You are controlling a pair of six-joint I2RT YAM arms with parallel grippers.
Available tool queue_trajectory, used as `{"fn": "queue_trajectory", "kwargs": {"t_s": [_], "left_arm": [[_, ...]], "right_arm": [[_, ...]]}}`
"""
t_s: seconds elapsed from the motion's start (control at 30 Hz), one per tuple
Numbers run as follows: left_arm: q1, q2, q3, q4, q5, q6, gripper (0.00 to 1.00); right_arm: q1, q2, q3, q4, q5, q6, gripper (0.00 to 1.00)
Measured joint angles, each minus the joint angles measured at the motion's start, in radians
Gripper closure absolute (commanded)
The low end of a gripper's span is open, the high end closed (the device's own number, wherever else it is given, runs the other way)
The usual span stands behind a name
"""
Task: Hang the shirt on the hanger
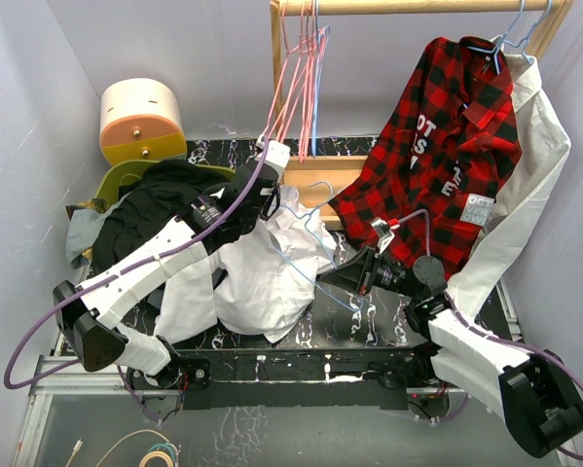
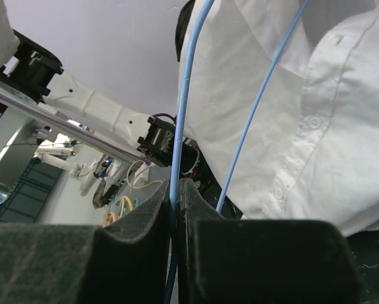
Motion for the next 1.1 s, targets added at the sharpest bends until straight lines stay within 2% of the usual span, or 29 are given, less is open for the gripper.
{"fn": "queue_trajectory", "kwargs": {"t_s": [0.13,0.27,0.57,0.7,0.83,1.1], "left_arm": [[0.000,-0.002,0.000,-0.013,0.021,0.029,1.00],[0.000,-0.017,-0.006,-0.013,0.016,0.064,1.00],[-0.002,-0.090,-0.052,0.023,-0.043,0.165,1.00],[0.001,-0.093,-0.051,0.007,-0.043,0.168,1.00],[0.006,-0.085,-0.015,-0.049,-0.013,0.156,1.00],[0.005,-0.063,0.087,-0.148,0.111,0.124,1.00]], "right_arm": [[0.000,0.067,0.046,0.081,-0.045,0.069,0.92],[-0.002,0.065,0.093,0.083,-0.077,0.105,0.92],[-0.006,-0.138,0.155,-0.097,-0.082,0.047,0.92],[-0.006,-0.161,0.172,-0.167,-0.083,0.010,0.92],[-0.005,-0.079,0.202,-0.165,-0.098,-0.023,0.92],[0.054,0.249,0.293,-0.034,-0.106,-0.060,0.92]]}}
